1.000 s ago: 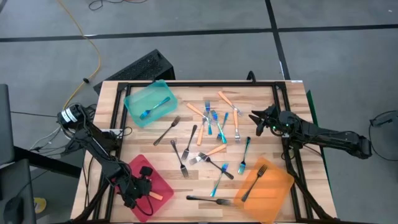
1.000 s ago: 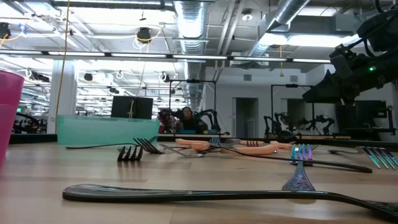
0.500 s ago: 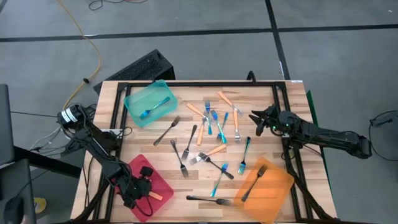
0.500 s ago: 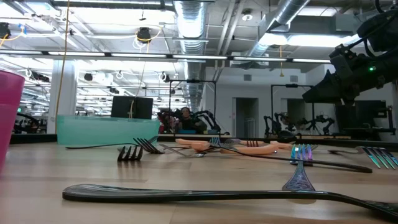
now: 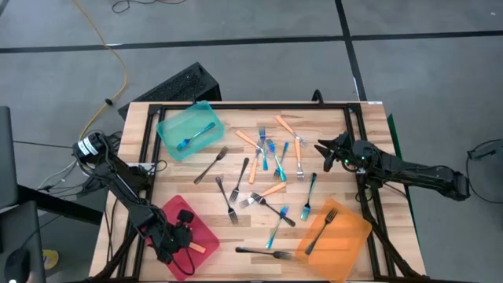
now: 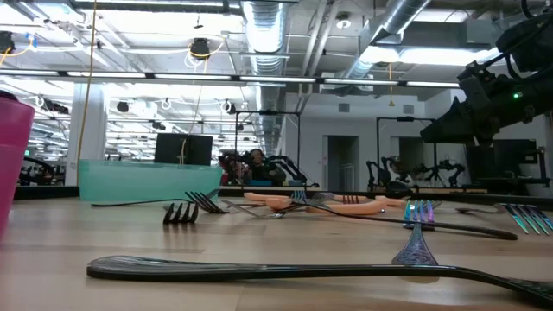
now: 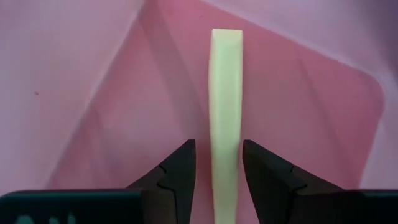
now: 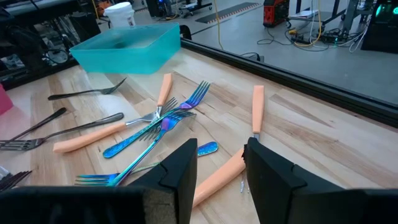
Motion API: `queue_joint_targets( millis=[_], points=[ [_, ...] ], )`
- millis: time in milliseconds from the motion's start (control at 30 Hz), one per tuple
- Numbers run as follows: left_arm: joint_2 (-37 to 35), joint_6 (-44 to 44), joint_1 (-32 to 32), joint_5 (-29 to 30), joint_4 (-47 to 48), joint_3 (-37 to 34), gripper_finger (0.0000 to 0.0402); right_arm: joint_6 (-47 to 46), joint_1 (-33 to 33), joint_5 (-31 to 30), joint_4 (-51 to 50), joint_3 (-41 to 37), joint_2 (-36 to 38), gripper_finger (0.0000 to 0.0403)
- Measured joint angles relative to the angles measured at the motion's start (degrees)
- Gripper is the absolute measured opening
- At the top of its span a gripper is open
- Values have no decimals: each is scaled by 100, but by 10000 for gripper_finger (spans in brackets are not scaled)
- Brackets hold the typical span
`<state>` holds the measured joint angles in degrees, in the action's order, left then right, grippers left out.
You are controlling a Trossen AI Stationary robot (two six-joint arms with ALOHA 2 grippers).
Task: Sort silverware by color (type)
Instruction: Put the blue fork into the blue bin
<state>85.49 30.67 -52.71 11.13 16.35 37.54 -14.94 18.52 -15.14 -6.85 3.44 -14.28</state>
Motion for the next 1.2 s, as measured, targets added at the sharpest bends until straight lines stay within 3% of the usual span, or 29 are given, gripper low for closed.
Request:
queue_joint_targets(
  millis=[700,900,1200],
  points=[
    [-85,59,4,-126,1075,577,116,42,0,1,0,2,0,155],
    [-489,196,4,-126,1377,581,116,44,0,0,0,1,0,155],
    [-1253,446,263,451,1759,586,116,42,0,0,1,2,0,155]
  ],
)
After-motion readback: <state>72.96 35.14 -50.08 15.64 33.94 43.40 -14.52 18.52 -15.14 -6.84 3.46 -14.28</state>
